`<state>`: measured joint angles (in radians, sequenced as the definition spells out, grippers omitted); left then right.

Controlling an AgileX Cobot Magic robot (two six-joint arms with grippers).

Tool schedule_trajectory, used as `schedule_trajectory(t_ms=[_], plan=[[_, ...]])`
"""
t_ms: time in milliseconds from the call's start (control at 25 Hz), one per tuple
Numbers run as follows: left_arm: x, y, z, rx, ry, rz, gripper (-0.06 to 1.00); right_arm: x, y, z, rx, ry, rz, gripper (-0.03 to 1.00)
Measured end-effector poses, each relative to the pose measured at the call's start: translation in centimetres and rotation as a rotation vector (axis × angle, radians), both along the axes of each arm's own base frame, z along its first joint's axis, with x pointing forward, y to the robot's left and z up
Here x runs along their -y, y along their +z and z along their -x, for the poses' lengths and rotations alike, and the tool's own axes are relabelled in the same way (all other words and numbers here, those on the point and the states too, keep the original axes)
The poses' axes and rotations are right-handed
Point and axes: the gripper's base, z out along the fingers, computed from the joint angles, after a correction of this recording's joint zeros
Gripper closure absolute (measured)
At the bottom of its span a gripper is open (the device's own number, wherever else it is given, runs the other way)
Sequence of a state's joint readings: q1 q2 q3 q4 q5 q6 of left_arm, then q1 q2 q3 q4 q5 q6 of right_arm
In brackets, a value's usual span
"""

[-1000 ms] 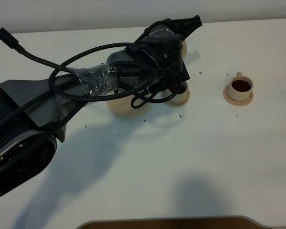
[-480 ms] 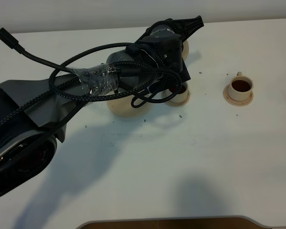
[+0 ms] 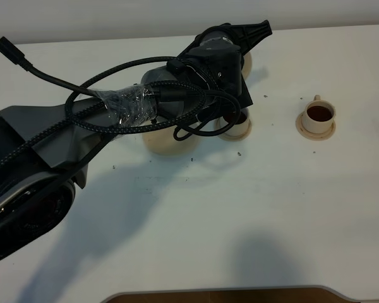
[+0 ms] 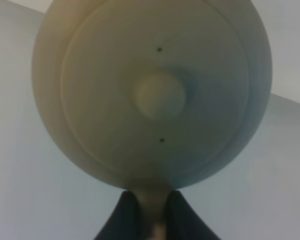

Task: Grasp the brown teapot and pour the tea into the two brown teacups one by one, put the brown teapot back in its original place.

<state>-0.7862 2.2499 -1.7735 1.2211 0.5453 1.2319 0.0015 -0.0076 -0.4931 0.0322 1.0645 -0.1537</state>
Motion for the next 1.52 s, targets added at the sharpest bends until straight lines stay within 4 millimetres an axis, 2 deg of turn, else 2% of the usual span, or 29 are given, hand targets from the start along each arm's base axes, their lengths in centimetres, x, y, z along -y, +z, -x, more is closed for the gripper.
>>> schedule_trajectory(t_ms=[440, 920, 1320, 1440, 1520], plan=[[0.1, 0.0, 0.0, -0.003, -0.007, 0.015, 0.84, 0.0, 0.0, 0.0, 0.0, 0.0, 0.0, 0.74], [-0.4, -0.5, 0.2, -0.066, 0.082, 0.066, 0.84, 0.0, 0.0, 0.0, 0.0, 0.0, 0.0, 0.74], [-1.6, -1.1, 0.1, -0.149, 0.253, 0.193, 0.84, 0.0, 0.0, 0.0, 0.0, 0.0, 0.0, 0.74], [-2.0, -0.4, 0.3, -0.14, 0.351, 0.274, 0.84, 0.0, 0.0, 0.0, 0.0, 0.0, 0.0, 0.74], [-2.5, 0.7, 0.5, -0.128, 0.43, 0.356, 0.84, 0.0, 0.0, 0.0, 0.0, 0.0, 0.0, 0.74]])
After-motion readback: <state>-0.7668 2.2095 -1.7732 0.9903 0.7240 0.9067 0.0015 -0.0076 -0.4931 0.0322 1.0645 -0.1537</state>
